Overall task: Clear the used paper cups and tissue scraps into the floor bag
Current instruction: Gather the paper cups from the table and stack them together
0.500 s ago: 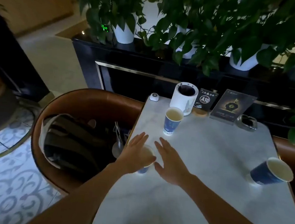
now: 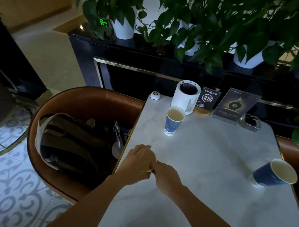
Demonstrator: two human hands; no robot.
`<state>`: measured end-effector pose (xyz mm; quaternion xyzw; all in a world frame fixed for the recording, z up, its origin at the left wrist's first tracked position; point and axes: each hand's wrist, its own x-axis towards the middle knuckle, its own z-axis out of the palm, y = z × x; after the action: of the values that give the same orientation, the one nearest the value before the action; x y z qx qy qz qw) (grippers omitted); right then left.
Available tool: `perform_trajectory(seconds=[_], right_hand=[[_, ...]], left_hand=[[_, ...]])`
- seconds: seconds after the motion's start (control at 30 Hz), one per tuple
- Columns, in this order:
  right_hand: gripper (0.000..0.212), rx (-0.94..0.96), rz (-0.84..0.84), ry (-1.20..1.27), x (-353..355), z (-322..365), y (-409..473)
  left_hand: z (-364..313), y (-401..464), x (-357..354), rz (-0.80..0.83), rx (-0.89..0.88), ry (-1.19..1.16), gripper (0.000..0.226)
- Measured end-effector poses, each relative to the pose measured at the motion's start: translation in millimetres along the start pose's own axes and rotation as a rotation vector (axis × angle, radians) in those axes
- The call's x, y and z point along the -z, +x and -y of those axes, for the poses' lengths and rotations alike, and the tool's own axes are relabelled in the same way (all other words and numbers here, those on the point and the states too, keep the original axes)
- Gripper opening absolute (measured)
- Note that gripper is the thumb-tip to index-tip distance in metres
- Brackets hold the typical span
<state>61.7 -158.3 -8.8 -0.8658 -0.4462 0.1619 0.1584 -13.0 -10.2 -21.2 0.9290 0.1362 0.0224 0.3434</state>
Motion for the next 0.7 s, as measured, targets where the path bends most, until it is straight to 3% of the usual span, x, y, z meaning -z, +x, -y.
perform_trajectory(seconds=[0.17,0.3,0.4,0.6,0.7], right_hand=[[0.018,-0.004,-0.038,0.08,2.4,-10.8,-6.4],[0.022,-0.046,-0.058,0.246,10.3,-19.9,-17.4],[0.019,-0.059,-0.074,0.377,16.9,-22.6,-23.2],[0.027,-0.094,-0.142,0.548,21.0,-13.1,-30.9],[0.026,-0.139,-0.146,0.61,21.7,-14.9,-33.7]], left_hand=[[1.0,-16.5,2.7,-0.091,0.148,-0.283,0.101],[2.5,-27.4,2.1,-0.136,0.205,-0.442,0.088],[-4.6,-31.7,1.9,-0.102,0.195,-0.386,0.076],[-19.0,-35.2,-5.1,-0.028,0.252,-0.232,0.085],[-21.8,-31.0,-9.6,0.04,0.304,-0.184,0.077]])
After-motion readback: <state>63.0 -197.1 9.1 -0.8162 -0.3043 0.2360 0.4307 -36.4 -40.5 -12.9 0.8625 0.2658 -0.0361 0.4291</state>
